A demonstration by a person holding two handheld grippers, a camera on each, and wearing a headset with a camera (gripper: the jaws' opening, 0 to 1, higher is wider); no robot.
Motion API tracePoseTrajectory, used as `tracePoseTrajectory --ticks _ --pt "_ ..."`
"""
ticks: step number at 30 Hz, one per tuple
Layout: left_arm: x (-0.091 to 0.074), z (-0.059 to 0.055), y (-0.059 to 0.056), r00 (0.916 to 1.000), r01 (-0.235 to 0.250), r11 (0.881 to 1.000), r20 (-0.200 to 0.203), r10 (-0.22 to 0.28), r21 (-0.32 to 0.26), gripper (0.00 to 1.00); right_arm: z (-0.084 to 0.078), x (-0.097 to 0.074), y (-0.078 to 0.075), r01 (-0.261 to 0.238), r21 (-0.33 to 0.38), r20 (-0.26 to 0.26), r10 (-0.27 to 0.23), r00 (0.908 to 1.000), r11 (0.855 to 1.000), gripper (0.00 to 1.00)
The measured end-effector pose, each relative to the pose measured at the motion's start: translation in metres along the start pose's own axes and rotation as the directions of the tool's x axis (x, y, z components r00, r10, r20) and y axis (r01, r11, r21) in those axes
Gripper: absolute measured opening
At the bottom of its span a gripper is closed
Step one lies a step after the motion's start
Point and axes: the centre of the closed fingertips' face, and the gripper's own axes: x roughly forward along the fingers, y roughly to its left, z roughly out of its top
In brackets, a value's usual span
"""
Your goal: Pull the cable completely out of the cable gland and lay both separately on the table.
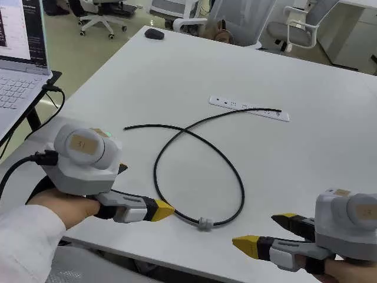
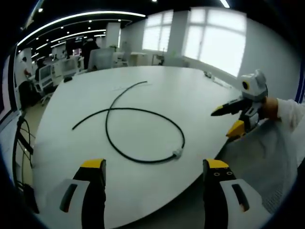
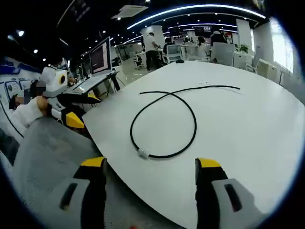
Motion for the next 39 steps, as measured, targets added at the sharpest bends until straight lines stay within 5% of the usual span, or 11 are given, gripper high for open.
tracePoseTrajectory --ticks 23,39 --pt "0.003 0.005 -0.010 0.9988 0.048 0.998 -0.004 -0.048 0.037 0.83 0.017 0.001 -0.004 -0.015 -0.064 0.034 0.017 0.9993 0.998 0.72" --pt "0.001 0.011 -0.008 0.9987 0.043 0.999 0.025 -0.044 0.025 0.83 0.014 0.032 -0.010 -0.107 -0.241 -0.085 0.089 0.9925 0.965 0.63"
